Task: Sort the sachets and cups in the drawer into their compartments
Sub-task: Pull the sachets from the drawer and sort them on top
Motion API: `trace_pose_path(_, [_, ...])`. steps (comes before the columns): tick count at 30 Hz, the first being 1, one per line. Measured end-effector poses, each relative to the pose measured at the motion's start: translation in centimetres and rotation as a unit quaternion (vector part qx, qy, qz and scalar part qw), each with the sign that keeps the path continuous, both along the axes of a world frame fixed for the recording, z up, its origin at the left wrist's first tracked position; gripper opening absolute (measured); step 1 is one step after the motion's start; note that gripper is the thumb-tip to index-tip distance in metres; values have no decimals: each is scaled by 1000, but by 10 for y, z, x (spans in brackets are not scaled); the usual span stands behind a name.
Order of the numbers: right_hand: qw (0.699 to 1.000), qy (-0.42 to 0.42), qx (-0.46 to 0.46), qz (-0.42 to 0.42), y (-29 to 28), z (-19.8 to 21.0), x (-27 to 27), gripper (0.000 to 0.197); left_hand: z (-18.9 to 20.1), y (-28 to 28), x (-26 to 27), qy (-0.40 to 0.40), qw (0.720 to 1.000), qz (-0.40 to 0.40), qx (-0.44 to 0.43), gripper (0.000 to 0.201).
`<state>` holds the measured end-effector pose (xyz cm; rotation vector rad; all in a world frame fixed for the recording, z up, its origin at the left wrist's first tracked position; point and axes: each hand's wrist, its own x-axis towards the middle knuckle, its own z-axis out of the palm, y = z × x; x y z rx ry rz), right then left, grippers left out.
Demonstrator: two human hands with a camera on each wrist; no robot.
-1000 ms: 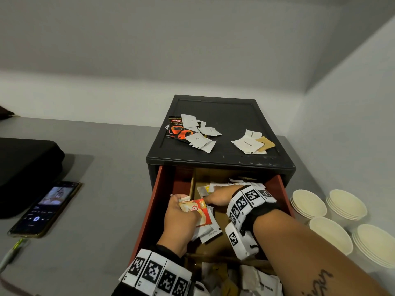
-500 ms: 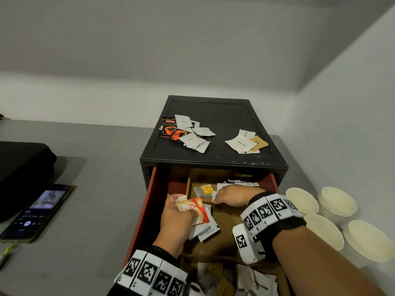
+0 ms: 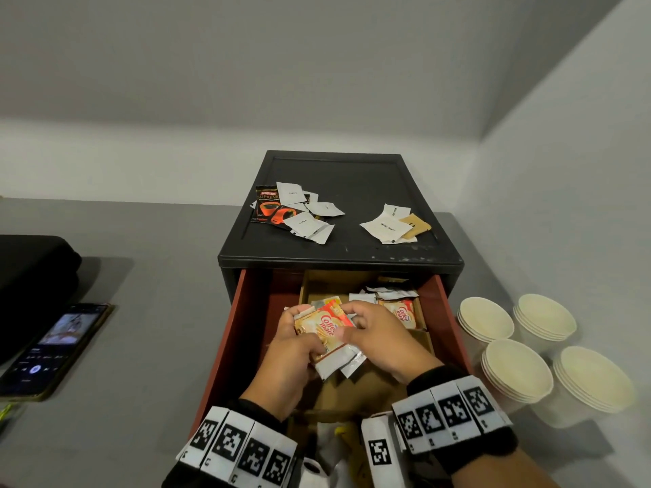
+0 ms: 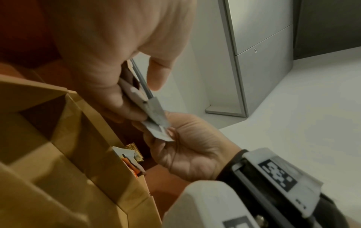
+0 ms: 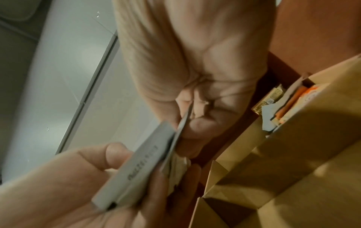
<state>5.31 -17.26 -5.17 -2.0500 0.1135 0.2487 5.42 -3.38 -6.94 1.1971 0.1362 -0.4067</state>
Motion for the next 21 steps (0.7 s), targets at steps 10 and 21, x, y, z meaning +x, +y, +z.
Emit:
trace_pose_path(10, [981, 20, 104, -163, -10, -8, 10, 14, -6, -1, -1, -25, 999, 12, 27, 47])
trace_pose_path(21, [898, 30, 211, -386, -31, -16, 15, 44, -9, 1, 1, -38, 997, 36, 55, 49])
